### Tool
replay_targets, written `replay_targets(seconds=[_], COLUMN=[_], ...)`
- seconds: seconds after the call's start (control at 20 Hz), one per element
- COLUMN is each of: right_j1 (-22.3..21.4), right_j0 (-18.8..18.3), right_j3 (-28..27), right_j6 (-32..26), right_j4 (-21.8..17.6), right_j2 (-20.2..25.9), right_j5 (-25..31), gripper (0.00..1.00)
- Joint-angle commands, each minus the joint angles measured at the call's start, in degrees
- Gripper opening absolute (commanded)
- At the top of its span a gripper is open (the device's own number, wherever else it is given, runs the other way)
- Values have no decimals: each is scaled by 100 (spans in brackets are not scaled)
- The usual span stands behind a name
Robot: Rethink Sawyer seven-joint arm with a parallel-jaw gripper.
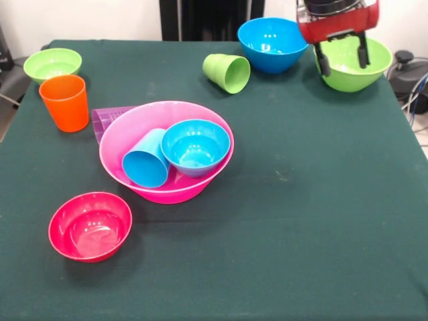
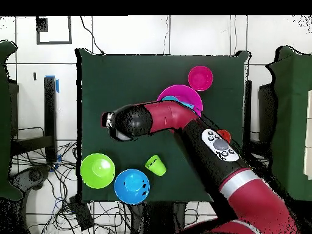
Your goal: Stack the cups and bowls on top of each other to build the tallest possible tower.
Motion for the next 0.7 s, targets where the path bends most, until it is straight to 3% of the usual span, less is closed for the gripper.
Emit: replay_targets(seconds=[0.05, 0.15, 0.3, 0.7], right_j1=[-995, -1509, -1821, -1761], right_j0=[562, 979, 1436, 1688], right_j3=[415, 558, 600, 646], right_j6=[142, 462, 801, 557], right_j4=[-707, -1073, -1307, -1256], right_j2=[-390, -682, -1010, -1261], right_j5=[-421, -662, -724, -947], gripper=[100, 100, 100, 100])
